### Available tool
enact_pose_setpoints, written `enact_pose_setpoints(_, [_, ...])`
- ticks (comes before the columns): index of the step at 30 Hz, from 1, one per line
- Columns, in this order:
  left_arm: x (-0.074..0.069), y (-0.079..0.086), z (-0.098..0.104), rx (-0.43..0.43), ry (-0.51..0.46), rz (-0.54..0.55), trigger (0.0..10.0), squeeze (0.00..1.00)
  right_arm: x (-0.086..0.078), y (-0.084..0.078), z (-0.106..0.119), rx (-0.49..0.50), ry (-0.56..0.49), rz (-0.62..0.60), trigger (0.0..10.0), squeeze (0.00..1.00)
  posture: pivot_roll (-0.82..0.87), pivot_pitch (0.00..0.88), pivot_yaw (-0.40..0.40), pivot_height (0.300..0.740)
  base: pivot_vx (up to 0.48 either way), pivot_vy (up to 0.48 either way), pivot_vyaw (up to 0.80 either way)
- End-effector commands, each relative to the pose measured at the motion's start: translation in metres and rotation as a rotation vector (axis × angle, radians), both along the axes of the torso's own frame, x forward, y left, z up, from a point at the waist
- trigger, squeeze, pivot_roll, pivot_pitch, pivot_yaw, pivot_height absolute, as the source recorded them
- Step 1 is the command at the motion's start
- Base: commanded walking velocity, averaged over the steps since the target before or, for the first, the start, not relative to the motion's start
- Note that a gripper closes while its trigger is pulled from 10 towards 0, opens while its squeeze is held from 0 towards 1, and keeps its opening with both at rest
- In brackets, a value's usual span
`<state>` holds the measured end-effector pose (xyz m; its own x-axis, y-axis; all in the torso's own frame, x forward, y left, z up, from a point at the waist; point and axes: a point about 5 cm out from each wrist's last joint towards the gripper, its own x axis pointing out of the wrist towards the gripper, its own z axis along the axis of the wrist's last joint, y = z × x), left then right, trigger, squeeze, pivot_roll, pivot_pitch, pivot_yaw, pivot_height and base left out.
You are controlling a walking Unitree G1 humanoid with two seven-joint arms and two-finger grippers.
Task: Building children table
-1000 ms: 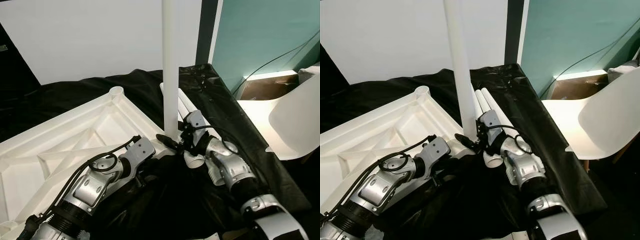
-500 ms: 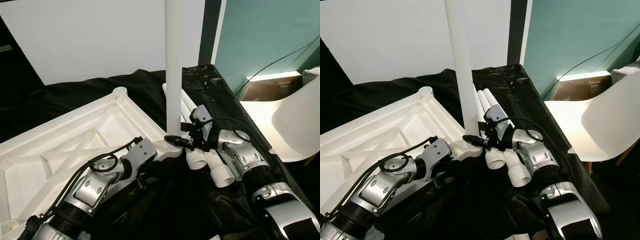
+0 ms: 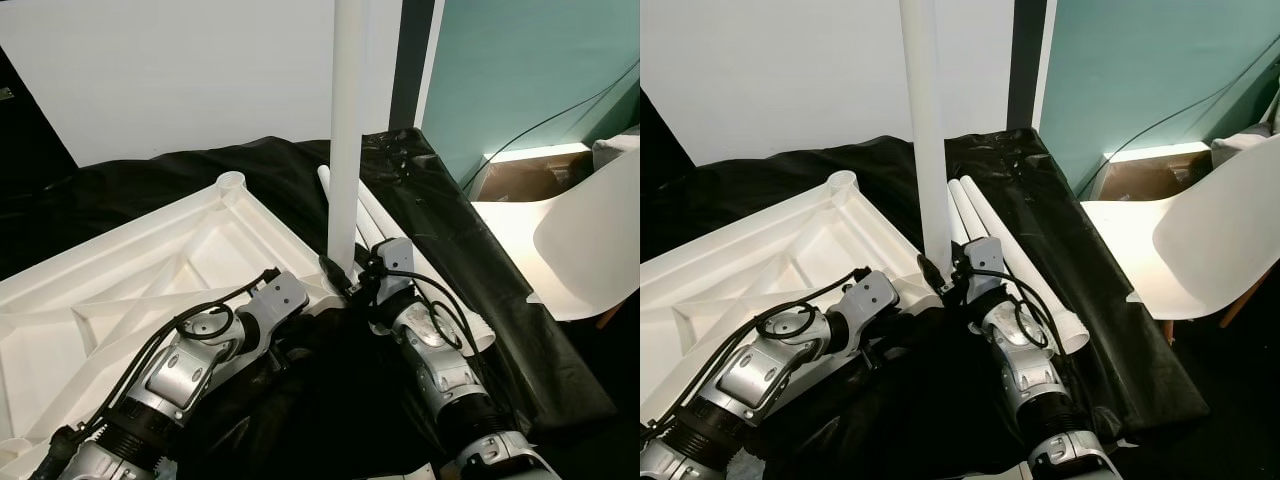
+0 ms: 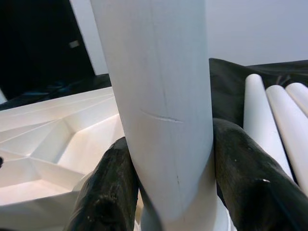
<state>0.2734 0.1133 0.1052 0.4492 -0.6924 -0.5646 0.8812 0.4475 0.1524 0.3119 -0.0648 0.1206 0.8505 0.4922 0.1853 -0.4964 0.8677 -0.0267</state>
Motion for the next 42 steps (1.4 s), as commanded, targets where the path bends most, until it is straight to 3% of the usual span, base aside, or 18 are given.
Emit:
enact_pose_setpoints(1, [-0.022,-0.001,-0.036,0.062,0.174,-0.047,7.9,0.00,0.011,-0.016,0.029,0.081,-0.103,-0.130,0.0,0.00,0.08,0.000,0.015,0.740,0.000,0.000,0.00])
enact_pose_setpoints(3, [-0.022,-0.002,-0.036,0.060,0.175,-0.046,7.9,0.00,0.011,-0.015,0.029,0.078,-0.099,-0.126,0.0,0.00,0.08,0.000,0.015,0.740,0.000,0.000,0.00])
enact_pose_setpoints(4, [-0.023,-0.002,-0.037,0.059,0.176,-0.043,7.8,0.00,0.010,-0.010,0.027,0.064,-0.087,-0.100,0.8,0.00,0.08,0.000,0.011,0.740,0.000,0.000,0.00])
enact_pose_setpoints(5, [-0.023,-0.002,-0.037,0.059,0.176,-0.043,7.8,0.00,0.010,-0.010,0.027,0.064,-0.087,-0.100,0.8,0.00,0.08,0.000,0.011,0.740,0.000,0.000,0.00])
enact_pose_setpoints(6, [-0.023,-0.001,-0.037,0.058,0.177,-0.041,7.9,0.00,0.009,-0.003,0.024,0.051,-0.075,-0.043,10.0,0.00,0.08,0.000,0.011,0.740,0.000,0.000,0.00])
enact_pose_setpoints(7, [-0.023,-0.001,-0.038,0.059,0.178,-0.038,7.8,0.00,0.007,0.003,0.022,0.045,-0.059,0.003,10.0,1.00,0.08,0.000,0.011,0.740,0.000,0.000,0.00])
enact_pose_setpoints(13, [-0.023,0.001,-0.037,0.060,0.180,-0.036,7.9,0.00,0.006,0.013,0.017,0.006,0.004,0.202,10.0,1.00,0.08,0.000,0.012,0.740,0.000,0.000,0.00])
enact_pose_setpoints(14, [-0.023,0.001,-0.037,0.061,0.179,-0.036,7.9,0.00,0.007,0.011,0.016,-0.024,0.011,0.259,10.0,0.00,0.08,0.000,0.015,0.740,0.000,0.000,0.00])
enact_pose_setpoints(22, [-0.022,0.001,-0.036,0.064,0.177,-0.041,7.9,0.00,0.013,-0.006,0.014,-0.194,0.050,0.481,10.0,0.00,0.07,0.000,0.022,0.740,0.000,0.000,0.00])
enact_pose_setpoints(24, [-0.022,0.001,-0.036,0.064,0.177,-0.041,7.9,0.00,0.013,-0.006,0.014,-0.194,0.050,0.481,10.0,0.00,0.07,0.000,0.022,0.740,0.000,0.000,0.00])
enact_pose_setpoints(26, [-0.021,0.001,-0.036,0.066,0.175,-0.041,7.9,0.00,0.019,-0.015,0.016,-0.285,0.052,0.550,9.8,0.00,0.07,0.000,0.023,0.740,0.000,0.000,0.00])
enact_pose_setpoints(28, [-0.021,0.001,-0.036,0.067,0.175,-0.041,7.9,0.00,0.021,-0.017,0.017,-0.305,0.049,0.560,9.8,0.00,0.07,0.000,0.023,0.740,0.000,0.000,0.00])
enact_pose_setpoints(29, [-0.021,0.001,-0.036,0.066,0.175,-0.042,7.9,0.00,0.023,-0.019,0.019,-0.324,0.047,0.573,1.2,0.00,0.07,0.000,0.023,0.740,0.000,0.000,0.00])
enact_pose_setpoints(30, [-0.021,0.001,-0.036,0.066,0.175,-0.042,7.9,0.00,0.023,-0.019,0.019,-0.324,0.047,0.573,1.2,0.00,0.07,0.000,0.023,0.740,0.000,0.000,0.00])
enact_pose_setpoints(31, [-0.021,0.001,-0.036,0.066,0.175,-0.042,7.8,0.00,0.025,-0.020,0.020,-0.346,0.048,0.593,0.0,0.00,0.08,0.000,0.023,0.740,0.000,0.000,0.00])
enact_pose_setpoints(38, [-0.022,0.003,-0.036,0.066,0.176,-0.036,7.8,0.00,0.024,-0.024,0.016,-0.421,0.100,0.708,0.0,0.00,0.08,0.000,0.022,0.740,0.000,0.000,0.00])
enact_pose_setpoints(40, [-0.022,0.003,-0.036,0.067,0.177,-0.034,7.8,0.00,0.023,-0.024,0.015,-0.417,0.107,0.716,0.0,0.00,0.08,0.000,0.022,0.740,0.000,0.000,0.00])
enact_pose_setpoints(42, [-0.023,0.004,-0.036,0.070,0.177,-0.034,7.8,0.00,0.017,-0.018,0.010,-0.353,0.111,0.710,0.0,0.00,0.09,0.000,0.023,0.740,0.000,0.000,0.00])
